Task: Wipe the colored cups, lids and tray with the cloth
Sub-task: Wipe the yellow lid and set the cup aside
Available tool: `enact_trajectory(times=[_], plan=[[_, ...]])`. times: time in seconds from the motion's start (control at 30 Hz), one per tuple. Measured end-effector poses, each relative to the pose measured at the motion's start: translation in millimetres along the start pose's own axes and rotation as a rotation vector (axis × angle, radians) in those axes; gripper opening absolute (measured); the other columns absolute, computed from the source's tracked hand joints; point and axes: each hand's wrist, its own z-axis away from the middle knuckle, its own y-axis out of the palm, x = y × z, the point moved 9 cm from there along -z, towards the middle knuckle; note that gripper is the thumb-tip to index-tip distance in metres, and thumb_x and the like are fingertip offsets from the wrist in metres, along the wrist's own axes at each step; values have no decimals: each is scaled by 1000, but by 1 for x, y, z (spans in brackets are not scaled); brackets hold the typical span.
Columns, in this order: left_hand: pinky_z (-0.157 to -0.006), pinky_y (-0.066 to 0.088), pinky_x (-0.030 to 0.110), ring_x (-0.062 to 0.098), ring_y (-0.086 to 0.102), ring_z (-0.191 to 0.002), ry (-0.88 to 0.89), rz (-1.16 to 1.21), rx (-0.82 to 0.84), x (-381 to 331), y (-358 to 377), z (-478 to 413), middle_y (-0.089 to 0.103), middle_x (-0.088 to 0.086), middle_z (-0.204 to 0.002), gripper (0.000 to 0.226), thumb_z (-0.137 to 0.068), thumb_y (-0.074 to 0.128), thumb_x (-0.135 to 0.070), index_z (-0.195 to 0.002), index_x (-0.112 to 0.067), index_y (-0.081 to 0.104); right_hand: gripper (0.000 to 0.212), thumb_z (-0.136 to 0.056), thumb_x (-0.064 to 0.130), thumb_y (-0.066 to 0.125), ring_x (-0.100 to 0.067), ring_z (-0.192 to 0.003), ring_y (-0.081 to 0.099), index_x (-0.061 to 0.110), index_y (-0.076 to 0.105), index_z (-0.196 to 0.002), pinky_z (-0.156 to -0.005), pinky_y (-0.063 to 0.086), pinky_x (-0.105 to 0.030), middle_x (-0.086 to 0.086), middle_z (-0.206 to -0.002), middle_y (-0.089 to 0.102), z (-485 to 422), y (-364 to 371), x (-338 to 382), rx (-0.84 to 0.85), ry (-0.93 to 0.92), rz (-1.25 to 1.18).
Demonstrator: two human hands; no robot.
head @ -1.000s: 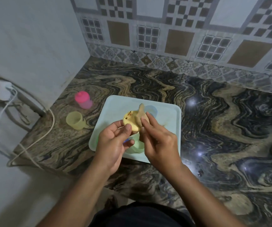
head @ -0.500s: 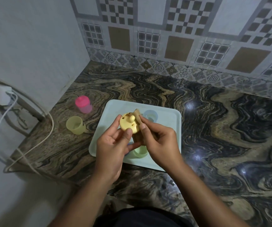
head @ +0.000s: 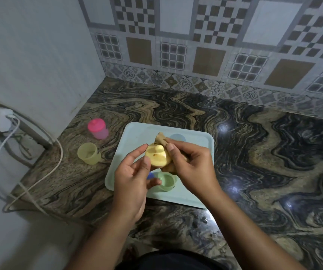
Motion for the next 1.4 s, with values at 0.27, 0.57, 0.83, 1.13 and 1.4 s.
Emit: enact_trajectory(times=[0.27, 0.57, 0.83, 1.13, 1.4], plan=[[-62, 57, 28, 13, 72, -92, 125, -26, -23, -17, 3, -2, 76, 4, -108, 45, -95, 55, -2, -137, -18, 51, 28, -99, 10, 63, -12, -124, 63, 14, 71, -125, -105, 53, -39, 1, -126, 71, 8, 14, 8, 47, -39, -78], [-68, 57, 30, 18, 68, -108, 12, -17, 99, -13, 1, -1, 72, -1, -120, 41, -97, 50, -5, -137, -15, 55, 24, -100, 11, 60, -11, -103, 73, 18, 77, -116, -90, 60, -44, 6, -109, 77, -2, 11, 10, 99, -1, 97], [-64, 57, 32, 23, 67, -106, 38, 25, 31, -19, -8, -5, 68, 8, -122, 41, -91, 55, -20, -132, -20, 59, 19, -102, 11, 58, -10, -99, 72, 17, 72, -111, -76, 61, -37, 0, -111, 77, 0, 5, 9, 172, 98, -24], [-66, 56, 28, 16, 69, -103, 13, 42, 39, -14, -8, -5, 69, 4, -125, 57, -82, 62, -19, -138, -20, 54, 49, -99, 8, 61, -9, -105, 71, 29, 54, -143, -84, 62, -38, 6, -140, 62, 16, 22, 9, 436, -27, 127], [-65, 55, 27, 20, 66, -107, -12, 71, 55, -9, -4, -3, 71, 0, -121, 55, -82, 61, -17, -137, -19, 53, 30, -96, 27, 69, -3, -112, 67, 28, 68, -125, -84, 57, -26, 11, -127, 69, 12, 5, 18, 157, -186, 320]])
